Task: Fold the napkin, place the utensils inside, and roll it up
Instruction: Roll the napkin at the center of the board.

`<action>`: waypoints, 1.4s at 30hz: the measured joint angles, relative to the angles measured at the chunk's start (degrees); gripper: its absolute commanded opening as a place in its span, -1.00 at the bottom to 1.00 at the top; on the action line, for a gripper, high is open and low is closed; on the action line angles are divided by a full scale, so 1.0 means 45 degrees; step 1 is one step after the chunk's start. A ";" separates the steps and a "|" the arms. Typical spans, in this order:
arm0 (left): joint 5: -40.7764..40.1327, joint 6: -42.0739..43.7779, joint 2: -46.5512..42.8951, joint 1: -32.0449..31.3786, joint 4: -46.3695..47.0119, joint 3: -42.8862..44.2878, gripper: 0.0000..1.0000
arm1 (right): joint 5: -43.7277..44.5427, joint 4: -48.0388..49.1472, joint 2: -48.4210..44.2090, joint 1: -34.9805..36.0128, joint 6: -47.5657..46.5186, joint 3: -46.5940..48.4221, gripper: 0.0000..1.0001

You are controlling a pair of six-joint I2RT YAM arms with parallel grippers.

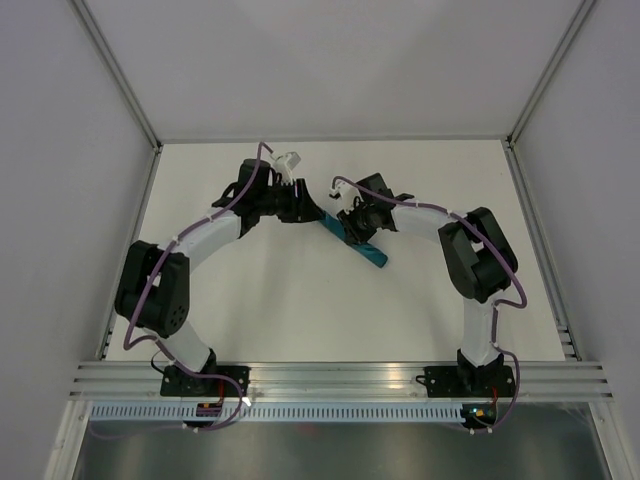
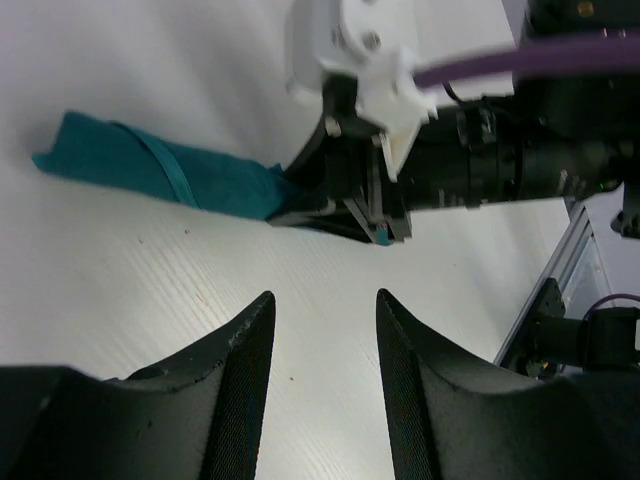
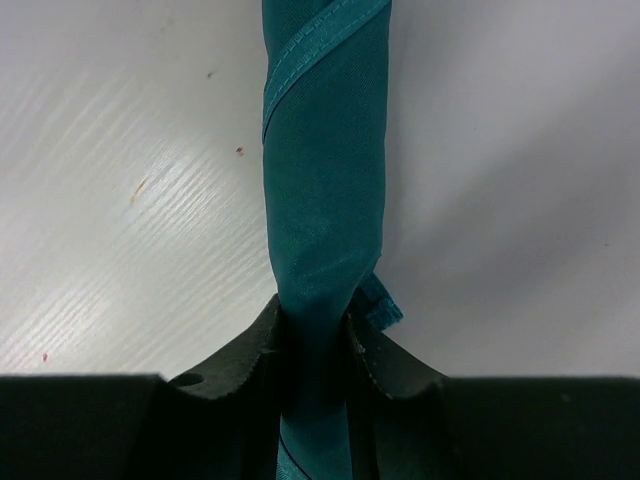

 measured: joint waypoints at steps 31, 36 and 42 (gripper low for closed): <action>-0.2953 -0.4114 0.1593 -0.0583 0.3322 -0.1962 0.00 | 0.0971 0.2103 0.1972 -0.0374 0.7946 0.1967 -0.41; -0.4056 -0.4736 0.2686 -0.0894 0.3376 -0.1375 0.00 | 0.0743 0.2249 0.2059 -0.0442 0.8257 0.2025 -0.40; -0.5090 -0.5085 0.3832 -0.1088 0.3356 0.0087 0.00 | 0.0505 0.2293 0.2098 -0.0505 0.8310 0.2040 -0.40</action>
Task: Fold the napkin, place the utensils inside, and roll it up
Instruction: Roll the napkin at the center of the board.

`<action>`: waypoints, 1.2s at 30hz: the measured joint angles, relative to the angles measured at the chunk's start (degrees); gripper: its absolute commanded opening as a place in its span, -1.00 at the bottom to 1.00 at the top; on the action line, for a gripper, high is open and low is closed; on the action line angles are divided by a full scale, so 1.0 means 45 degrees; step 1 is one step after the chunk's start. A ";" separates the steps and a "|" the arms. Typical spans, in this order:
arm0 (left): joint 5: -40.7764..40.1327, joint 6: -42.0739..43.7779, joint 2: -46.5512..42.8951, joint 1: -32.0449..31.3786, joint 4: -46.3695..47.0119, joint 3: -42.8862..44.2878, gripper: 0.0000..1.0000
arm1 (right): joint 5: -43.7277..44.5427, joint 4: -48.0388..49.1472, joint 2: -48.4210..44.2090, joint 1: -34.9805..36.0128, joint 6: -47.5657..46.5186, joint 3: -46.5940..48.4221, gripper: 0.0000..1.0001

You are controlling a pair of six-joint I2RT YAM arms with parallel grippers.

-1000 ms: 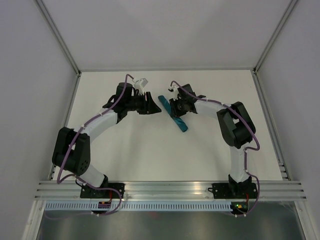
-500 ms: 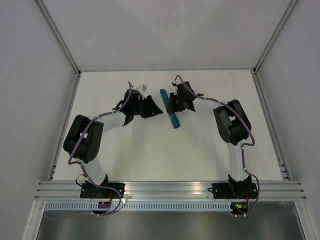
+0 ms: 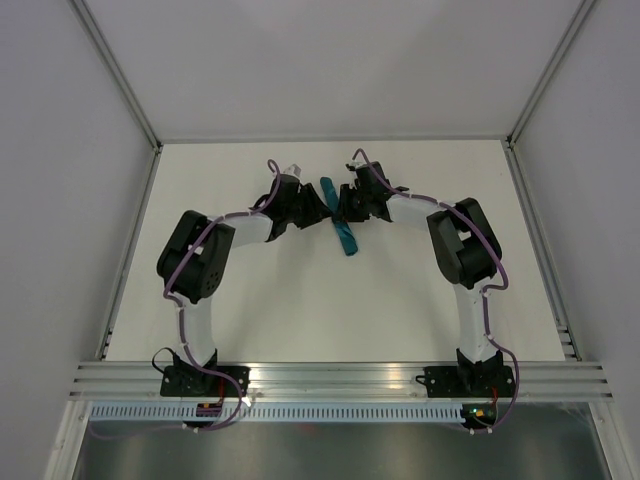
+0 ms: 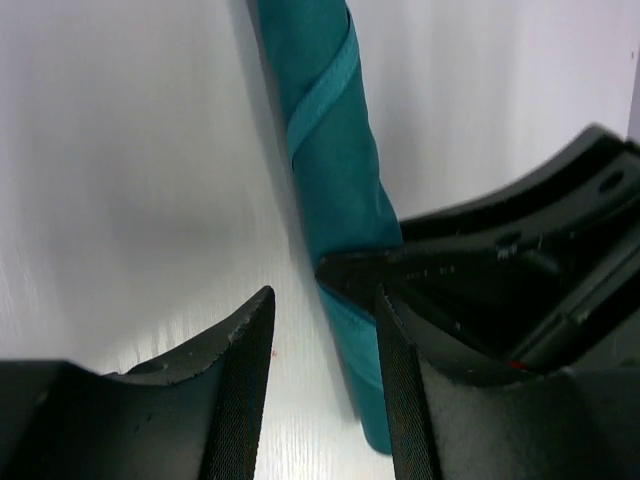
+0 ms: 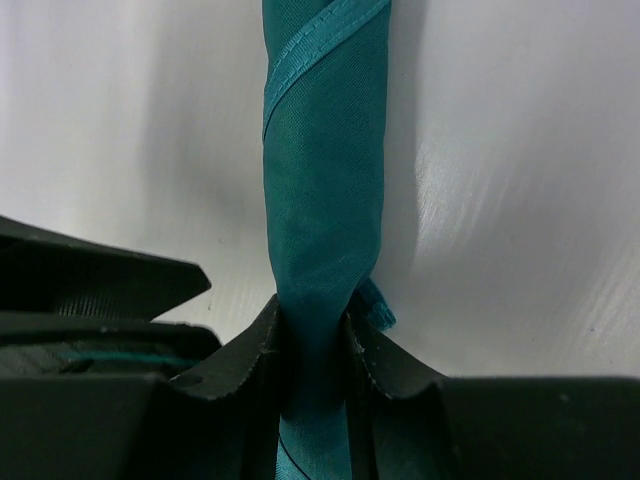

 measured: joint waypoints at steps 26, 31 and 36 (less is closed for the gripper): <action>-0.1987 -0.0505 0.1831 -0.0359 -0.0869 0.2293 -0.02 | -0.0690 -0.0476 -0.0039 -0.0083 -0.0476 0.0219 0.05; -0.2021 -0.0505 0.1991 -0.0364 -0.1044 0.2584 -0.02 | -0.0704 -0.0957 -0.0209 -0.0083 -0.0816 0.0243 0.17; -0.2011 -0.0505 0.2079 -0.0389 -0.1214 0.2754 -0.02 | -0.0714 -0.1443 -0.0364 -0.0131 -0.1073 0.0243 0.24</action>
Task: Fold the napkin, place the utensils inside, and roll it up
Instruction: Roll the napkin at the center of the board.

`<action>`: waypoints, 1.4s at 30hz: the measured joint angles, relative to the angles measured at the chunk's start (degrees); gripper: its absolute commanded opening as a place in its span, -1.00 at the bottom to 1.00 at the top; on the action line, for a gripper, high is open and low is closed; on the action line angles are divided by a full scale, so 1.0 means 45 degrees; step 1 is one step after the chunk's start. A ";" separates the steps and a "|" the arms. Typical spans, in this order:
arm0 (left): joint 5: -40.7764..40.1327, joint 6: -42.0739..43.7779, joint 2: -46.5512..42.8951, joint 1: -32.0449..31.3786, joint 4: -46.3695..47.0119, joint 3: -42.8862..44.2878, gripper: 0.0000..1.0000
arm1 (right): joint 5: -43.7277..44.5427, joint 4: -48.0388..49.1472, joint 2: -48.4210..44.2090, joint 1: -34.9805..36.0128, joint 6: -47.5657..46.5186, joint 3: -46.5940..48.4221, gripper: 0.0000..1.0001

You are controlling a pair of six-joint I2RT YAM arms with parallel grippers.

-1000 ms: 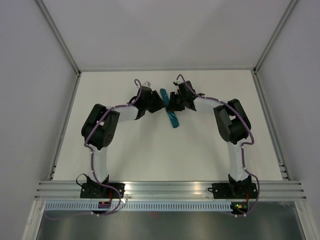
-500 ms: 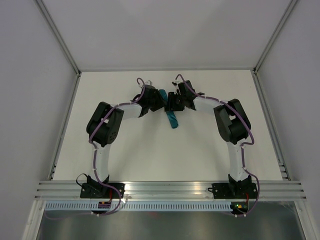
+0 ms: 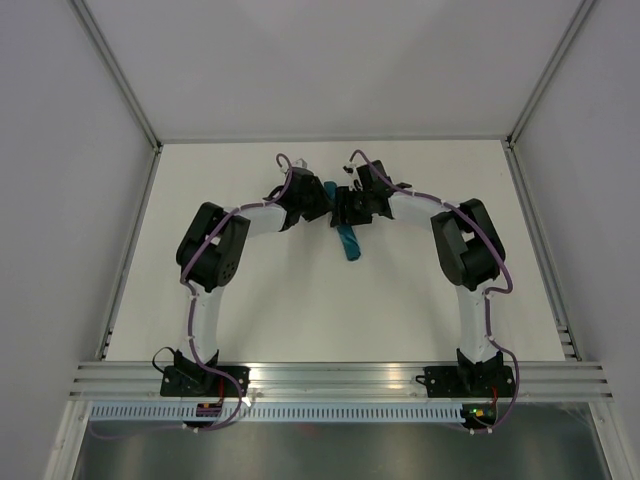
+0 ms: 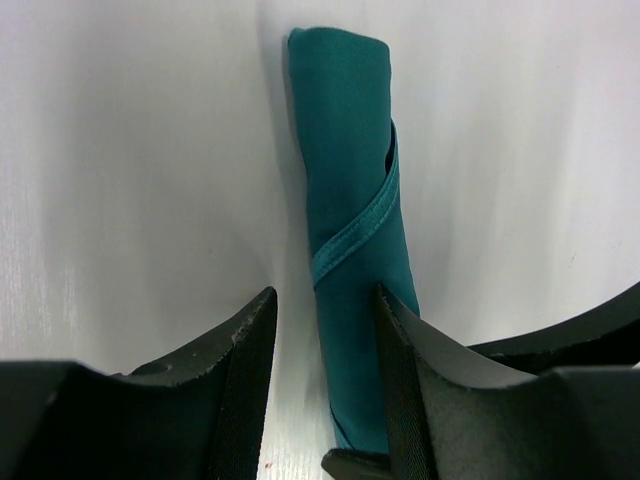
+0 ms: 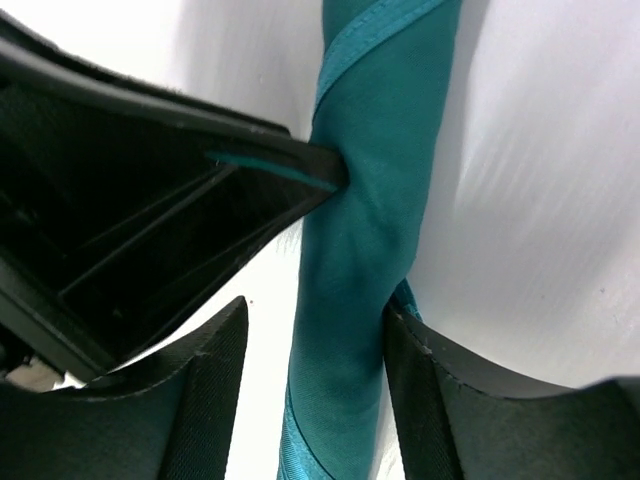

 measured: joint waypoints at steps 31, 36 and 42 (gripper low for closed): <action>-0.0034 0.0073 0.0743 -0.0180 -0.1035 0.1486 -0.03 | -0.0641 -0.1962 -0.0019 -0.0792 -0.0835 0.0996 0.96; 0.0034 0.0175 0.0743 -0.0180 -0.0991 0.1486 -0.03 | -0.1044 -0.2006 -0.0019 -0.0947 -0.0967 0.1005 0.96; 0.0117 0.0364 0.0724 -0.0194 -0.0976 0.1486 0.01 | -0.1501 -0.2210 -0.0029 -0.1112 -0.1088 0.1088 0.96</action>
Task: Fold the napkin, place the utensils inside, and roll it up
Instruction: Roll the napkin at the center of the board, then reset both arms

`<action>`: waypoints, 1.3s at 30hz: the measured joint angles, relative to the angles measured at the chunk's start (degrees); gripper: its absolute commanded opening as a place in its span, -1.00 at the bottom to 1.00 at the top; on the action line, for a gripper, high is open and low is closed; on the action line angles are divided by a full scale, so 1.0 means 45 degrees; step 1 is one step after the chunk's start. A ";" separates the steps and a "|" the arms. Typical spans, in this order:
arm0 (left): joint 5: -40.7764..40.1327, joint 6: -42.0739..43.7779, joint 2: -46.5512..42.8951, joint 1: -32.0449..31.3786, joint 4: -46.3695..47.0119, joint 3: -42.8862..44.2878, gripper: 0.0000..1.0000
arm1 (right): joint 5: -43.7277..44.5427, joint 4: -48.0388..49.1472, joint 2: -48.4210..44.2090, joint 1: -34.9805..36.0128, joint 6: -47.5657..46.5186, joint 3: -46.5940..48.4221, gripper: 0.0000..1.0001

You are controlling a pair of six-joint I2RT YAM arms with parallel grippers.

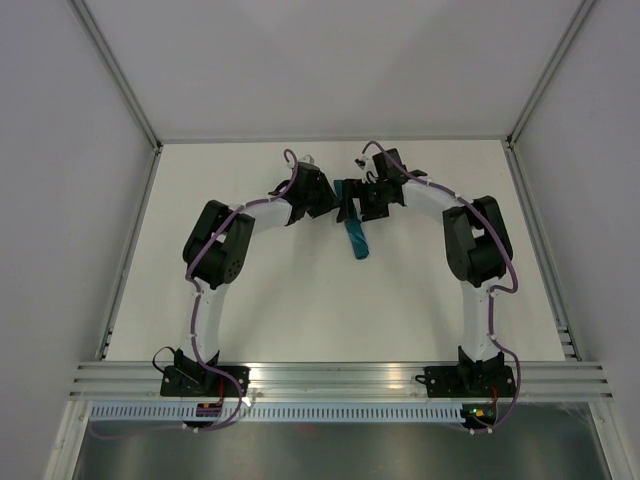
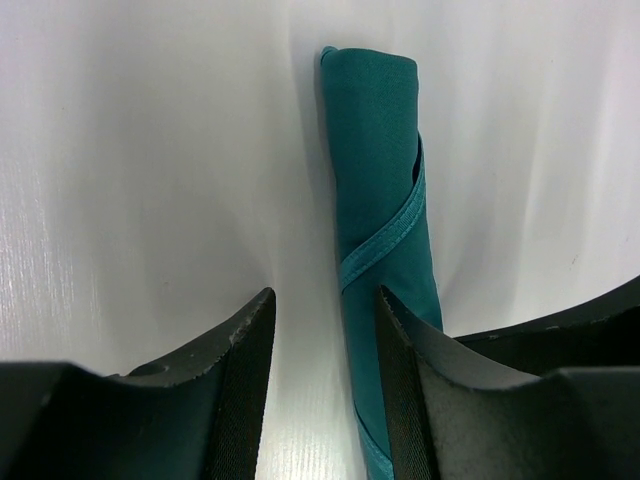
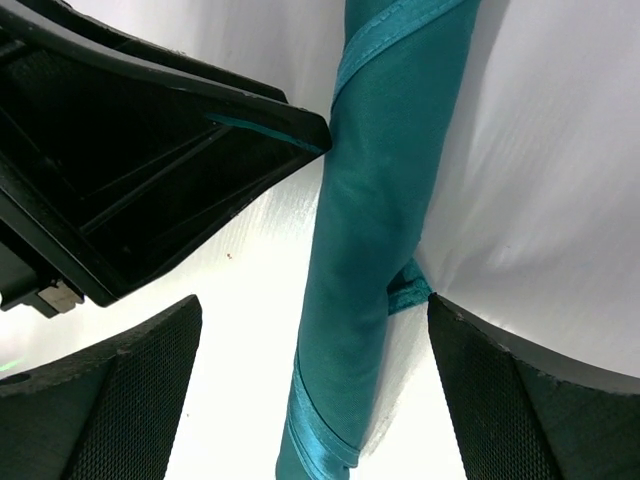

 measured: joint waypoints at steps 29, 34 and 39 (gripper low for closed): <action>0.2705 0.4192 -1.1895 0.0087 -0.1715 -0.4901 0.20 | -0.1132 -0.0801 -0.7932 -0.4124 -0.3113 -0.2166 0.96; 0.2914 0.5187 -1.4654 0.0087 -0.3075 -0.6042 0.29 | -0.0952 -0.1059 -0.9578 -0.4386 -0.3541 -0.3565 0.96; 0.3079 0.5960 -1.6111 0.0087 -0.4065 -0.6630 0.32 | -0.0335 -0.1059 -1.0671 -0.4444 -0.3517 -0.4595 0.96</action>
